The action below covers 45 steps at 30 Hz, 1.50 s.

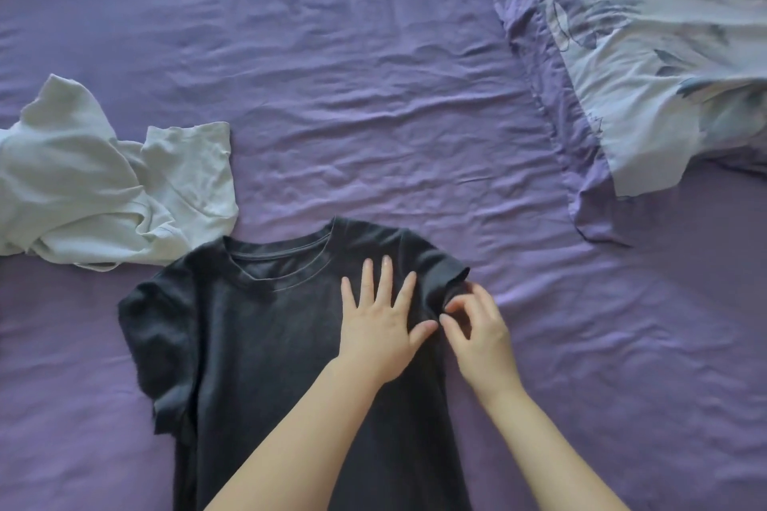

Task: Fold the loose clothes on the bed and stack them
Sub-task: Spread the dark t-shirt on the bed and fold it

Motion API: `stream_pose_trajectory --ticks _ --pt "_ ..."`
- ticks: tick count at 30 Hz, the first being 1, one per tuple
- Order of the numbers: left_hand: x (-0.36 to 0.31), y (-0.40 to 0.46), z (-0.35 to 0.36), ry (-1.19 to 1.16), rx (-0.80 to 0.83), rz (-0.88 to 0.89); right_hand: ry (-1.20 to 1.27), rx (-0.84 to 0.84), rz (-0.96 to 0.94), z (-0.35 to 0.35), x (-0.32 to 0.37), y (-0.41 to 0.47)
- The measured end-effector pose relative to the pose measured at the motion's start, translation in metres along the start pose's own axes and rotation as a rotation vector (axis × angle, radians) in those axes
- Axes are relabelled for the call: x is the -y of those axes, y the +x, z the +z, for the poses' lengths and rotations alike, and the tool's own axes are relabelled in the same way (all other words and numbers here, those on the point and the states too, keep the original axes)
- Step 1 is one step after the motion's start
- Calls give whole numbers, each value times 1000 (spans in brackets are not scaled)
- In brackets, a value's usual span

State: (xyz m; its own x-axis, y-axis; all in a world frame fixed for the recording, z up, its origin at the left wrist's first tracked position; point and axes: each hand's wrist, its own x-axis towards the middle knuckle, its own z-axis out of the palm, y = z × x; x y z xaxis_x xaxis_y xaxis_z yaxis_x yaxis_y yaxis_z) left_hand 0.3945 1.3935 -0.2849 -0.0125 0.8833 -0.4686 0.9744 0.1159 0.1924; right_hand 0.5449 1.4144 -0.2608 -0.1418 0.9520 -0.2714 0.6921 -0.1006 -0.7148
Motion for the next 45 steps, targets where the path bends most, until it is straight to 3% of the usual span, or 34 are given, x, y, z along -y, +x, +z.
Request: stream_pose_trajectory --ticks 5,8,11,14,17,21,25,28,33,36,40,45 --pt "2 -1 -3 71 39 26 -169 39 14 10 3 -7" --pt "3 -1 -5 95 48 38 -270 -39 11 7 11 0" --pt "3 -2 -5 104 32 42 -222 -93 26 5 17 1" --pt "3 -2 -5 96 29 42 -117 15 202 8 17 4" --pt "6 -2 -5 114 25 45 -109 -54 239 3 8 6" --pt "7 -3 -3 132 -2 41 -306 -118 66 -3 1 1" --pt "3 -2 -1 125 4 29 -339 -142 -120 2 3 -7" --pt "5 0 0 123 7 30 -436 -20 -46 10 4 -8" --pt "7 -1 5 142 -33 42 -566 77 -205 9 2 -21" --pt "3 -3 5 122 -54 5 -492 83 -113 3 -8 -25" --pt "-6 -9 6 23 -64 -111 -142 -20 48 -5 -19 -23" --pt "-8 -14 12 43 -77 -157 -253 -61 6 -6 -32 -36"
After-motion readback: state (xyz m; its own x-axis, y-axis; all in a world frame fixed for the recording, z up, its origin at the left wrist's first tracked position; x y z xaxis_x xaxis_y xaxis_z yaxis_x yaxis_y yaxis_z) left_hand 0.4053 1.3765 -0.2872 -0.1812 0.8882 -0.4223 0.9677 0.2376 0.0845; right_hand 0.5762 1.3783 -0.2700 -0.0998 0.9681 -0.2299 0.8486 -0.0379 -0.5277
